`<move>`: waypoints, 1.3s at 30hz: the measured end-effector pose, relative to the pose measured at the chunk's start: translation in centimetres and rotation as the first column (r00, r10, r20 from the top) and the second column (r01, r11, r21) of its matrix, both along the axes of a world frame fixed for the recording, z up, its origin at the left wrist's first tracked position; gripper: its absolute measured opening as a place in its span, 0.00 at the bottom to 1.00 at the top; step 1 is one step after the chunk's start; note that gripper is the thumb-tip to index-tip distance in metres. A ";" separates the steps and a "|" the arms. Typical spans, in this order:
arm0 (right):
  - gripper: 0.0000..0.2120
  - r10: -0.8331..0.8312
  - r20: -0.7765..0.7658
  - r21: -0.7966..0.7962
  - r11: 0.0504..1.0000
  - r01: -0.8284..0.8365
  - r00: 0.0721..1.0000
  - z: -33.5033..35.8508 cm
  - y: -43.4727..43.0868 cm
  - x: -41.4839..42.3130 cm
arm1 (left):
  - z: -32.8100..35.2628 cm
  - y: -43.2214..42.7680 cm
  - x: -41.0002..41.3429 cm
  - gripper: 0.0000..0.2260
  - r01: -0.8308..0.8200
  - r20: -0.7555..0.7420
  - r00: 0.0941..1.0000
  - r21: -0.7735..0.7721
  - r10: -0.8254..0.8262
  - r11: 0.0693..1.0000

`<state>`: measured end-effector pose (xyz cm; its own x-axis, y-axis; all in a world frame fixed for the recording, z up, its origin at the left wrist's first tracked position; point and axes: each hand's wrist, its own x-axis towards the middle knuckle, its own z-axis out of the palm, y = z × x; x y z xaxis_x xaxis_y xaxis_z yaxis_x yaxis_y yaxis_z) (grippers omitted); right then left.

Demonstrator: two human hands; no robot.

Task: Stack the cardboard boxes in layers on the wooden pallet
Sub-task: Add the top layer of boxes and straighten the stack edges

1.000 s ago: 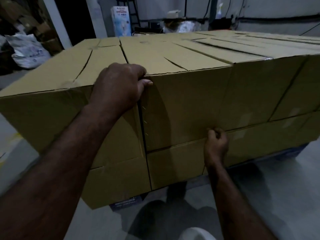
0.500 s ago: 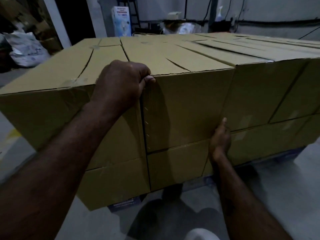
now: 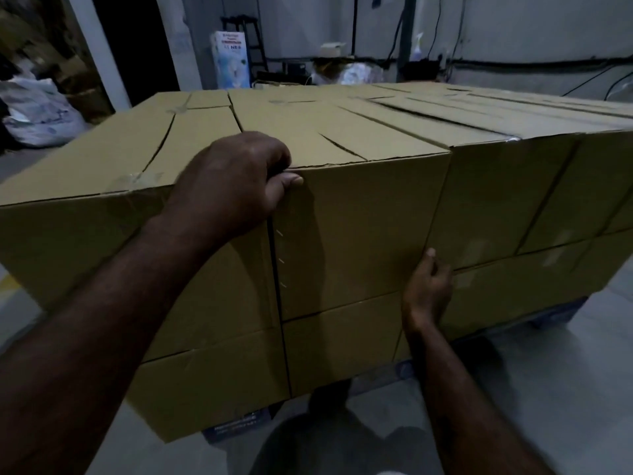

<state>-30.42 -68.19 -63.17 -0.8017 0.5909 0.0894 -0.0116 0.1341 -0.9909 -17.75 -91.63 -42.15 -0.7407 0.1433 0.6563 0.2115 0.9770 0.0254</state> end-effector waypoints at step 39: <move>0.34 0.227 0.341 0.867 0.300 -0.399 0.912 25.0 -0.3 -5.1 | 7.3 0.3 -13.2 0.34 -0.473 0.793 0.547 0.027 0.270 0.881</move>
